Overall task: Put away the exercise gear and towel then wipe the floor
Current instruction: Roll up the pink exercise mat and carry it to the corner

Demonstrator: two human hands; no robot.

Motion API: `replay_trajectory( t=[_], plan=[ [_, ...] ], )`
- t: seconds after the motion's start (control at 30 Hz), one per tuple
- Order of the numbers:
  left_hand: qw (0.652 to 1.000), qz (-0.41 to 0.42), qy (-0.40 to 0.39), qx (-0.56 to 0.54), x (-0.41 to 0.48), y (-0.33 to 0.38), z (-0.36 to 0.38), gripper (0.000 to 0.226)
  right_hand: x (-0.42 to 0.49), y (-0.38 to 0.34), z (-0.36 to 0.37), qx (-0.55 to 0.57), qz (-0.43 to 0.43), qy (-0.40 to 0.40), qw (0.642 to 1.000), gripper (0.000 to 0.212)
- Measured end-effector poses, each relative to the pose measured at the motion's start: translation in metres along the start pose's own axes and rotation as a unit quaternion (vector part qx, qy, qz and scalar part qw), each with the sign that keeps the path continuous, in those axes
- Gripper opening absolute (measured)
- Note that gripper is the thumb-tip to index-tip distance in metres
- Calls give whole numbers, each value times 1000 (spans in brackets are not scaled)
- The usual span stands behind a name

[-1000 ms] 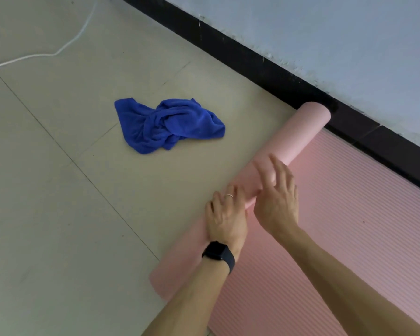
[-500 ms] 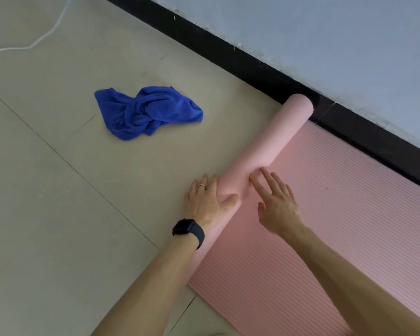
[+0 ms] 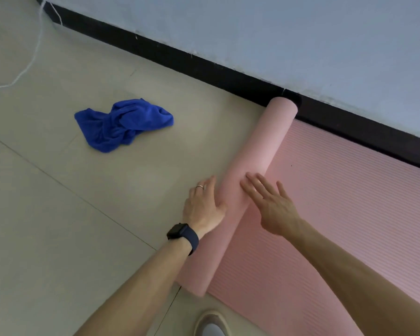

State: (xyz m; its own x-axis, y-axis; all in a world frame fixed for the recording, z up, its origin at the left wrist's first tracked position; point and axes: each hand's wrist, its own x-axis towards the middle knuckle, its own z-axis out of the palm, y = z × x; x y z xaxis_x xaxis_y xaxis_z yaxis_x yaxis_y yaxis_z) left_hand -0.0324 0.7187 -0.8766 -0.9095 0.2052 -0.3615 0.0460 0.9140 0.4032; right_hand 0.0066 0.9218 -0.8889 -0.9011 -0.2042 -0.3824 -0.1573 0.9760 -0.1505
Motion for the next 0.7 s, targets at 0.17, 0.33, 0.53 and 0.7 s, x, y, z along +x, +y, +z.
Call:
replay_trajectory(
  t=[0.17,0.33,0.53,0.7],
  plan=[
    [991,-35,-126,34,-4,10,31,102,-28,16,4,54,37,81,995,84],
    [996,9,-81,43,-39,50,67,102,-32,27,-10,34,6,95,995,96],
    [987,60,-127,82,-65,84,73,99,-55,52,6,-34,-30,53,998,85],
    [990,104,-79,54,-54,86,46,82,-102,86,36,-15,5,58,998,97]
  ],
)
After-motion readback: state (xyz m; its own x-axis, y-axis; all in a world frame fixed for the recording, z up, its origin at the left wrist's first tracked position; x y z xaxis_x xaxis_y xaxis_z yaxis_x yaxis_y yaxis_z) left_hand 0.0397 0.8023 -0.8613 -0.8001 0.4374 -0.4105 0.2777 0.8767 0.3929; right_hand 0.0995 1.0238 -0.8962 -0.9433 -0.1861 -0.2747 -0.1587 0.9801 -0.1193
